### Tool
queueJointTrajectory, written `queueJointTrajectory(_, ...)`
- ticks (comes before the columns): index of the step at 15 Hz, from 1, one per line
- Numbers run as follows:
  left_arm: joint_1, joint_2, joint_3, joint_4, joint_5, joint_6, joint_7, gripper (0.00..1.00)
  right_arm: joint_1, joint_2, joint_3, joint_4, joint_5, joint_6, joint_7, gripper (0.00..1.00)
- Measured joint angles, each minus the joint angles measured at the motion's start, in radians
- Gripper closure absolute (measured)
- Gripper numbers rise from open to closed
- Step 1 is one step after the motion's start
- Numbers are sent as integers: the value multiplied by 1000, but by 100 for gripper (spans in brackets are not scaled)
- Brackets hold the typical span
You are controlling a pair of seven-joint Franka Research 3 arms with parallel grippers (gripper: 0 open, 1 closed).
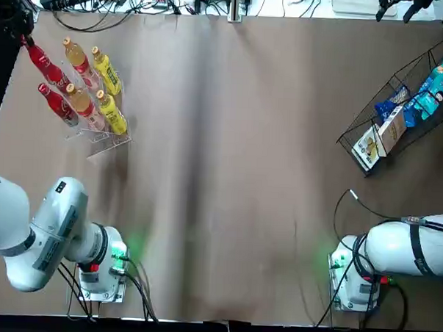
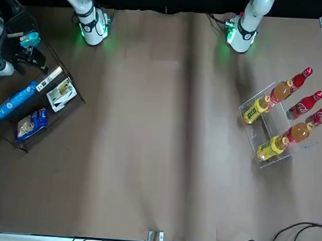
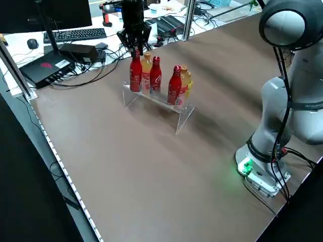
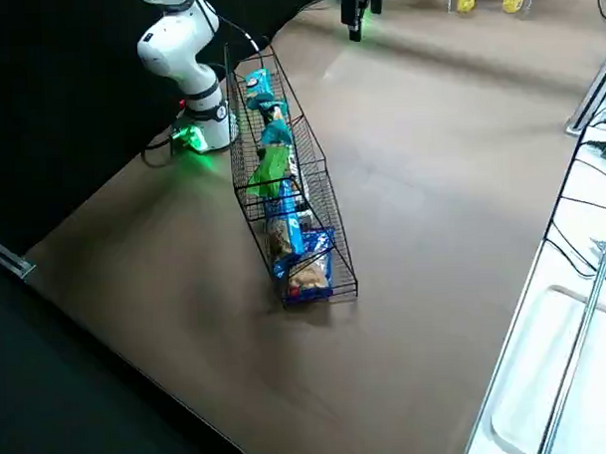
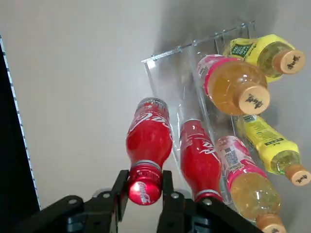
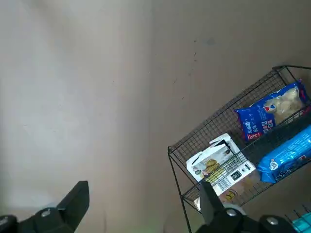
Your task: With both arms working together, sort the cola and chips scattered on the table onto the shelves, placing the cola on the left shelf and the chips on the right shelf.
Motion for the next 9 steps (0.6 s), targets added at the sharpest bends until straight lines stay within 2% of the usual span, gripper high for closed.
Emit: queueJointTrajectory(9,0,-1,-10,-4,-2,-3,-8,69,0,-16,-1,9,-49,-34,-9,0)
